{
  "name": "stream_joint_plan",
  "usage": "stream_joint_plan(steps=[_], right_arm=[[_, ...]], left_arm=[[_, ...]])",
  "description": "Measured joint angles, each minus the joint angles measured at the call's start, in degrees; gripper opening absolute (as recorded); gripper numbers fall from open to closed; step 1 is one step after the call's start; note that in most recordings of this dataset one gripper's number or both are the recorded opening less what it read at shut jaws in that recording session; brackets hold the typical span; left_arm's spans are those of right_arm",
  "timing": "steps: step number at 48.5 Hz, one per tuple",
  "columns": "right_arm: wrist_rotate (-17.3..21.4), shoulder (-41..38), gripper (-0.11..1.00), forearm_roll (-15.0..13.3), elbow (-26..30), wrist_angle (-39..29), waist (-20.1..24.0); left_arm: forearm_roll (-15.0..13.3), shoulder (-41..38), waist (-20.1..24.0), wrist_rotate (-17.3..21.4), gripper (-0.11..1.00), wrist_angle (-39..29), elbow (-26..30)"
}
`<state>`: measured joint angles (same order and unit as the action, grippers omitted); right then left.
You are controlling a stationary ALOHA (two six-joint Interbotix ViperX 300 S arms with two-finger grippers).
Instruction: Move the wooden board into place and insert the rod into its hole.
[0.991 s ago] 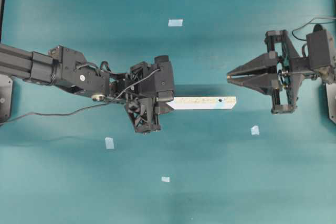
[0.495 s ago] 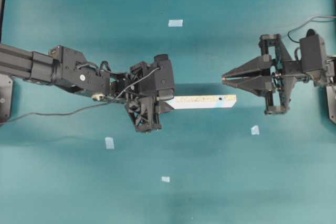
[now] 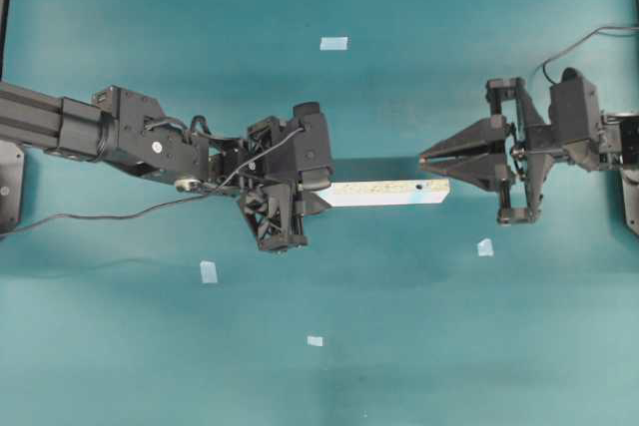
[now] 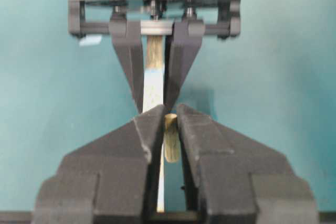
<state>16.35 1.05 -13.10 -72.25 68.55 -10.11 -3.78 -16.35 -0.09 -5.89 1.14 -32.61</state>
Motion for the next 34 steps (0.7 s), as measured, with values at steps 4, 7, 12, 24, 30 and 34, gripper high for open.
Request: stream_joint_plan(steps=[4, 7, 12, 24, 30, 34], right_arm=[[0.0, -1.49, 0.12, 0.0, 0.0, 1.23, 0.18], [-0.09, -2.37, 0.12, 0.0, 0.09, 2.29, 0.44], [-0.26, -4.22, 0.12, 0.0, 0.44, 3.87, 1.05], [-1.67, -9.14, 0.12, 0.97, 2.81, 6.33, 2.81], [-2.02, -10.63, 0.12, 2.11, 3.16, 7.38, 3.69], [-2.46, -11.16, 0.12, 3.08, 3.08, 7.82, 4.22]], left_arm=[[0.09, 0.0, 0.0, 0.0, 0.23, 0.0, -0.09], [0.09, 0.0, 0.0, 0.0, 0.23, 0.0, -0.09], [0.0, 0.0, 0.0, 0.0, 0.23, 0.0, -0.09], [0.0, 0.0, 0.0, 0.0, 0.23, 0.0, -0.09], [0.09, 0.0, 0.0, 0.0, 0.23, 0.09, -0.18], [0.0, 0.0, 0.0, 0.0, 0.23, 0.0, -0.09]])
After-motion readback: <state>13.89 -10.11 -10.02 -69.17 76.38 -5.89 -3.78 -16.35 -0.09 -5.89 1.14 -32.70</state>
